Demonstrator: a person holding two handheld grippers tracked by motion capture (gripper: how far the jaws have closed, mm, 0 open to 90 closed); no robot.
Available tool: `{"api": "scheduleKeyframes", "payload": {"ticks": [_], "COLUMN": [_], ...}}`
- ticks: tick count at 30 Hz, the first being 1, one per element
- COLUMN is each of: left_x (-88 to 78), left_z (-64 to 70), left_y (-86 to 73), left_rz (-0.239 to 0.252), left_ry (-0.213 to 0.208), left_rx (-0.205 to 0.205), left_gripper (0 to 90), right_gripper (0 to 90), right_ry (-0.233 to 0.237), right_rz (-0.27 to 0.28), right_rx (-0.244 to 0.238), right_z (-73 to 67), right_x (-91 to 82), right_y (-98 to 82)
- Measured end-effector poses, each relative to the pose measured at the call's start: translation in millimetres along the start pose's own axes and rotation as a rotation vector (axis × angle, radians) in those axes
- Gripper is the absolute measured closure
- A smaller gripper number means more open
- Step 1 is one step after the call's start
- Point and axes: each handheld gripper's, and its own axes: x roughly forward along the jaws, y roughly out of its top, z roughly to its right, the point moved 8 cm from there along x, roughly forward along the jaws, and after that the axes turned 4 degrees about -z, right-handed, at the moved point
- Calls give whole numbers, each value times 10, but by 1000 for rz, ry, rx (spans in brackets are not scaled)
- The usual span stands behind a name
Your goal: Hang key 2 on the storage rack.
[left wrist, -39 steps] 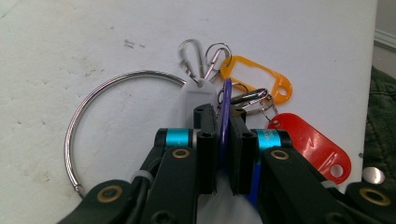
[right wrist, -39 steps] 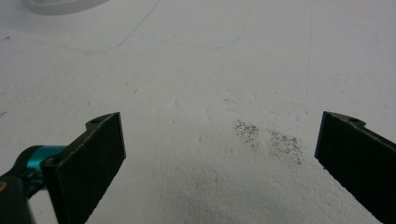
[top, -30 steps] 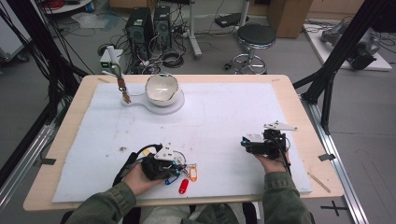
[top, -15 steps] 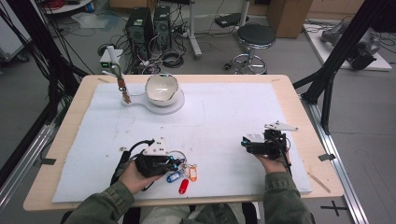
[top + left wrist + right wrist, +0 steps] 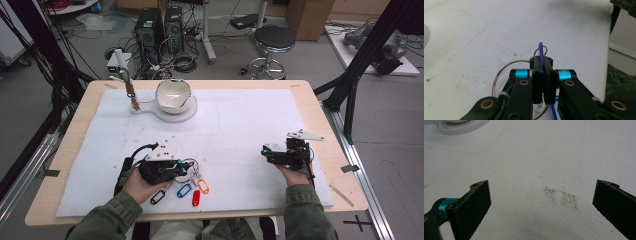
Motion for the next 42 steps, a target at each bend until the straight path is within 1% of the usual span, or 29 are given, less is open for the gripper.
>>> {"api": "scheduleKeyframes", "payload": {"ticks": [3,5,6,8,13,19,20,21,22,26,31,34,40,42], "left_x": [-38,-71,-87,-128,-239,-366,-388,-404,-417,-445,-496,-539,-684,-764], "left_z": [-32,-48,-58,-87,-162,-272,-289,-303,-318,-356,-393,-419,-510,-553], "left_y": [21,40,49,70,132,167,176,180,180,175,185,194,223,245], "left_rz": [10,23,29,36,73,107,122,131,135,138,152,159,186,209], "left_ry": [9,0,6,16,37,73,78,85,95,99,108,122,148,159], "left_rx": [-5,-14,-20,-19,-34,-61,-77,-81,-88,-106,-117,-121,-134,-145], "left_gripper": [874,874,874,874,874,874,874,874,874,873,874,873,874,874], "right_gripper": [7,7,7,7,7,7,7,7,7,7,7,7,7,7], "right_ry": [-1,-3,-6,-7,-10,-13,-14,-13,-13,-12,-13,-14,-14,-14], "right_rz": [1,1,4,7,4,9,9,8,8,8,11,10,11,10], "right_rx": [0,3,1,3,10,7,8,11,11,11,15,14,15,15], "right_z": [9,13,19,23,29,43,43,40,41,41,46,50,50,51], "right_x": [-1,-8,-11,-21,-31,-41,-42,-43,-44,-43,-47,-52,-53,-53], "right_y": [-1,-3,-1,-1,-8,-9,-10,-11,-12,-11,-9,-10,-10,-11]}}
